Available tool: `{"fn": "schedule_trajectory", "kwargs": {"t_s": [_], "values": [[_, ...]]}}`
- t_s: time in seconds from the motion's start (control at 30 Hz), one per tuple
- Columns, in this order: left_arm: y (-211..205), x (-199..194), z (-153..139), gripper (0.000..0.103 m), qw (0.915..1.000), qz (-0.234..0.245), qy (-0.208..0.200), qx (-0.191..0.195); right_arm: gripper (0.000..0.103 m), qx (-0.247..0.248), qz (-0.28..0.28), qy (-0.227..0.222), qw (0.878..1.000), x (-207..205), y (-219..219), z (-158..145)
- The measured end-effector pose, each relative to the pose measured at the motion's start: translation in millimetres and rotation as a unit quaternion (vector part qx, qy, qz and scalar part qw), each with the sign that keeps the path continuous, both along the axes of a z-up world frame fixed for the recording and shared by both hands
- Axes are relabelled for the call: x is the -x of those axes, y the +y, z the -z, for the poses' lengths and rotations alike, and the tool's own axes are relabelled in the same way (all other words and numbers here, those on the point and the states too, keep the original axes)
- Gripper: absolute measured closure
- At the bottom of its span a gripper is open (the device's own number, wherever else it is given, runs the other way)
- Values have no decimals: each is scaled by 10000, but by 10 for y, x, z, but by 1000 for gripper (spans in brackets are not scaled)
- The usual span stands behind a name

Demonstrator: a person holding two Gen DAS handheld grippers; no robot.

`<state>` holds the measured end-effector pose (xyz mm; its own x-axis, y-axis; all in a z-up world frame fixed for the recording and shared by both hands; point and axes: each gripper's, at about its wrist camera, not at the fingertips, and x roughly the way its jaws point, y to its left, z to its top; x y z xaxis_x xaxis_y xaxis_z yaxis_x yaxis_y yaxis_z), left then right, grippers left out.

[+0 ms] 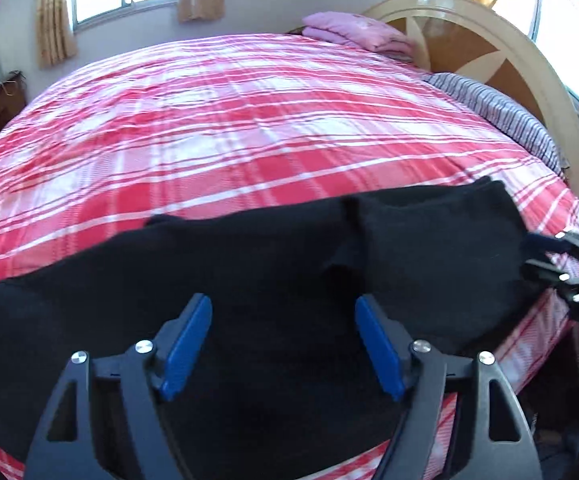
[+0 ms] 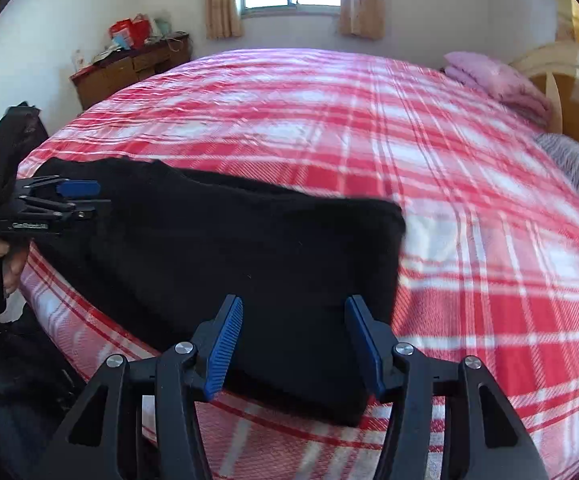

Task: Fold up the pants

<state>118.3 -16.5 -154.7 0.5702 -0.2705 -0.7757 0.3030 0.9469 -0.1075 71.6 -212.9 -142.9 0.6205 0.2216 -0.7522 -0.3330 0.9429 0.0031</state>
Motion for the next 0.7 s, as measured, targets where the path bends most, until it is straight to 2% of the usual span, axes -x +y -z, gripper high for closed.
{"fn": "schedule_trajectory", "kwargs": {"t_s": [0.13, 0.27, 0.4, 0.47, 0.53, 0.63, 0.7], "values": [[120, -23, 22, 26, 9996, -113, -81, -265, 48, -382, -638, -116, 9972, -58, 333, -214], [-39, -57, 71, 26, 9976, 166, -237, -623, 48, -329, -730, -75, 9968, -247, 595, -149], [-254, -163, 123, 26, 9925, 379, -422, -1087, 47, -445, -648, 263, 9966, -332, 621, 9], [-285, -221, 78, 26, 9921, 338, -471, -1112, 47, -338, -616, 281, 9971, -322, 604, 60], [-272, -311, 49, 26, 9931, 163, -488, -1055, 47, -238, -599, 300, 9975, -303, 579, 110], [-159, -518, 53, 26, 9925, -422, -456, -1051, 48, -203, -579, 336, 9975, -303, 574, 161], [32, -622, 69, 26, 9940, -777, -223, -732, 48, -161, -600, 328, 9975, -287, 585, 174]]}}
